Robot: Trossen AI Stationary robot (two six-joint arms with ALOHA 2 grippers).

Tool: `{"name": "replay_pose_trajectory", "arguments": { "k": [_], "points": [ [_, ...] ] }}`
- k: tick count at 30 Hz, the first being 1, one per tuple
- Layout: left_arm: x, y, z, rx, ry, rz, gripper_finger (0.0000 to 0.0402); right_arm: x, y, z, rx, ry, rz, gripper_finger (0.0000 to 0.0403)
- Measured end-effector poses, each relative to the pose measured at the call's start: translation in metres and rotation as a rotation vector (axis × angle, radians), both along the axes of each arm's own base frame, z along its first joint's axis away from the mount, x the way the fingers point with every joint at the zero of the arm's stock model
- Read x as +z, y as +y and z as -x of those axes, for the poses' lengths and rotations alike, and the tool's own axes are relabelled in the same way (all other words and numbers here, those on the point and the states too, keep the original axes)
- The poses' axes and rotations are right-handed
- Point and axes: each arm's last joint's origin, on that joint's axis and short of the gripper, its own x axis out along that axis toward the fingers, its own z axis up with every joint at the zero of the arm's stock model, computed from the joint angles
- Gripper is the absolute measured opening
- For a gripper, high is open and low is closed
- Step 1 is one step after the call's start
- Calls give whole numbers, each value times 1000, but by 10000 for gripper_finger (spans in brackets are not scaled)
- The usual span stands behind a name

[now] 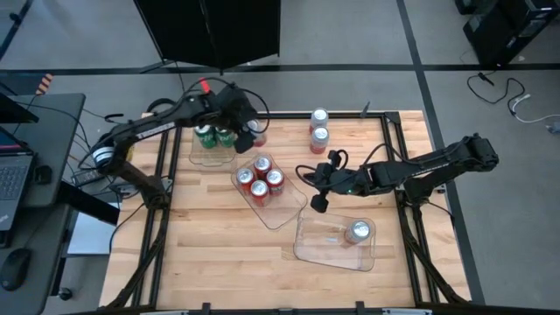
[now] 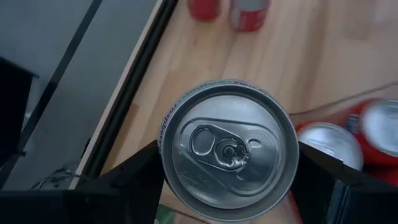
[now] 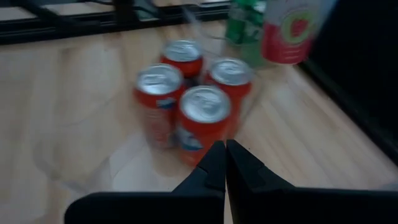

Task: Sort soda cans
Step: Put the bottom left pink and white soda can into the bottom right transparent bin

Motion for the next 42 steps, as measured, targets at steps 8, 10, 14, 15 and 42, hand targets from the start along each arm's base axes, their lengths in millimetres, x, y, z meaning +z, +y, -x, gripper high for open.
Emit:
{"name": "replay_pose_trajectory", "arguments": {
  "k": [8, 10, 14, 15, 42],
  "points": [
    [25, -57, 2, -180, -76, -6, 278, 16, 30, 2, 199, 7, -48, 0],
    [26, -74, -2, -246, -85, -1, 278, 21, 39, 5, 222, 32, -45, 0],
    [25, -105, -11, -345, -87, -6, 278, 32, 55, 15, 214, 83, -27, 0],
    [26, -111, -13, -367, -99, -12, 278, 35, 59, 18, 207, 97, -22, 0],
    [8, -187, -120, -659, -148, 108, 278, 35, 112, 75, 83, 199, -74, 0]
  ]
}}
